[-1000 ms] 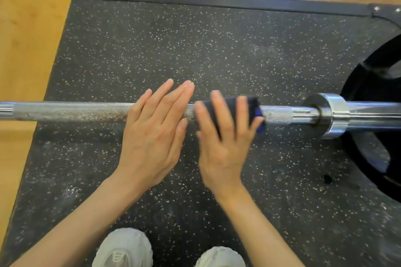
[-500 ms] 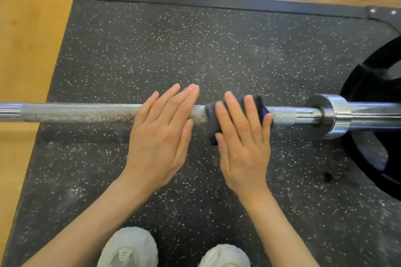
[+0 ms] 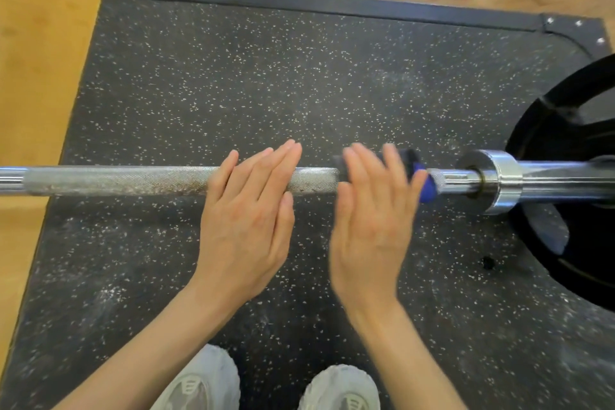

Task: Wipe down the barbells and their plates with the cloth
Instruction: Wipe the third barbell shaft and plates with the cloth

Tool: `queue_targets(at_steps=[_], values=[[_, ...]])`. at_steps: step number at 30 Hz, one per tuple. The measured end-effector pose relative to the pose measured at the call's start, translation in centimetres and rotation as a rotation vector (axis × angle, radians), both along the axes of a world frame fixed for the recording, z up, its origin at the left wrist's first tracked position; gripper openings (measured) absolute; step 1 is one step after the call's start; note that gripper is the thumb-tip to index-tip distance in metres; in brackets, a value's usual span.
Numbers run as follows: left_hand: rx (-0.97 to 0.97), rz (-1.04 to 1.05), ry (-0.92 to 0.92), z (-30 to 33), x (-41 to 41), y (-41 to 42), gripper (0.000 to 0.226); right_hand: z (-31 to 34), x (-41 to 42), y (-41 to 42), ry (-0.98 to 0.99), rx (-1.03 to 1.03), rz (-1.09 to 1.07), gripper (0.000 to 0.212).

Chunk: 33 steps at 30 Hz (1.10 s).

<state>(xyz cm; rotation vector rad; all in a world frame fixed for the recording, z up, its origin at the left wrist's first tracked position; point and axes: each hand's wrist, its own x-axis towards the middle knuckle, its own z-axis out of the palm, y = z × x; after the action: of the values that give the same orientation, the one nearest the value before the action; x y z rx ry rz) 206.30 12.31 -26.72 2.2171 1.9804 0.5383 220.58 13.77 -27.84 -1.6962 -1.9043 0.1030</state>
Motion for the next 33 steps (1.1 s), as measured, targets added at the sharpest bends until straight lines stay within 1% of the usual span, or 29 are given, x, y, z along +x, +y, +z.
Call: queue_targets(at_steps=[2,3,4,7,9,11,13,14,16,18,19,21,23,24,26,29,31,33], values=[[-0.012,-0.004,-0.002,0.0,0.0,-0.4,0.05,0.1,-1.3,-0.6,-0.031,-0.002,0.131,0.042],[-0.021,-0.007,-0.003,0.0,0.0,-0.6,0.05,0.2,-0.6,-0.3,-0.071,0.001,0.18,0.043],[-0.031,-0.01,-0.005,0.2,0.0,-0.8,0.051,0.4,0.6,0.1,-0.108,0.0,0.185,0.044],[-0.047,-0.019,-0.001,0.5,0.1,-1.3,0.052,0.7,2.9,0.3,-0.128,-0.036,0.006,0.049],[-0.059,-0.034,0.007,0.5,0.1,-1.7,0.052,1.3,0.8,-0.2,-0.094,-0.077,-0.044,0.043],[-0.067,-0.045,-0.008,0.7,0.0,-2.3,0.053,1.1,-1.3,-1.2,-0.097,-0.087,0.048,0.039],[-0.058,-0.045,-0.024,1.3,-0.2,-2.6,0.055,1.2,-0.6,-1.4,-0.14,-0.088,0.163,0.043],[-0.048,-0.037,-0.025,1.7,-0.4,-2.4,0.056,1.3,0.6,-1.2,-0.17,-0.086,0.169,0.045],[-0.032,0.0,-0.019,2.5,-1.1,-1.5,0.058,1.3,2.5,-1.0,-0.181,-0.088,0.07,0.045],[-0.047,0.034,0.019,2.6,-1.8,-0.5,0.058,1.8,1.6,-1.3,-0.118,-0.121,-0.021,0.043],[-0.06,0.035,0.065,2.3,-2.0,-0.2,0.058,1.9,0.4,-1.5,-0.103,-0.138,-0.023,0.042],[-0.088,0.011,0.163,1.6,-2.0,-0.2,0.057,1.9,-1.5,-2.3,-0.116,-0.148,0.064,0.04],[-0.119,-0.008,0.192,1.1,-1.9,-0.3,0.058,1.9,-1.1,-2.6,-0.155,-0.164,0.163,0.041],[-0.135,-0.008,0.187,1.0,-1.8,-0.4,0.058,2.0,0.0,-2.6,-0.183,-0.171,0.174,0.042],[-0.144,0.0,0.174,1.3,-1.8,-0.7,0.058,2.3,1.9,-2.8,-0.206,-0.171,0.104,0.045],[-0.144,-0.012,0.187,1.4,-1.7,-1.2,0.058,2.5,0.8,-2.7,-0.156,-0.191,-0.028,0.042],[-0.133,-0.019,0.19,1.2,-1.8,-1.6,0.058,2.5,-1.4,-3.0,-0.148,-0.202,0.003,0.038],[-0.117,-0.028,0.19,1.1,-1.7,-2.0,0.057,2.5,-1.4,-3.2,-0.202,-0.194,0.137,0.038]])
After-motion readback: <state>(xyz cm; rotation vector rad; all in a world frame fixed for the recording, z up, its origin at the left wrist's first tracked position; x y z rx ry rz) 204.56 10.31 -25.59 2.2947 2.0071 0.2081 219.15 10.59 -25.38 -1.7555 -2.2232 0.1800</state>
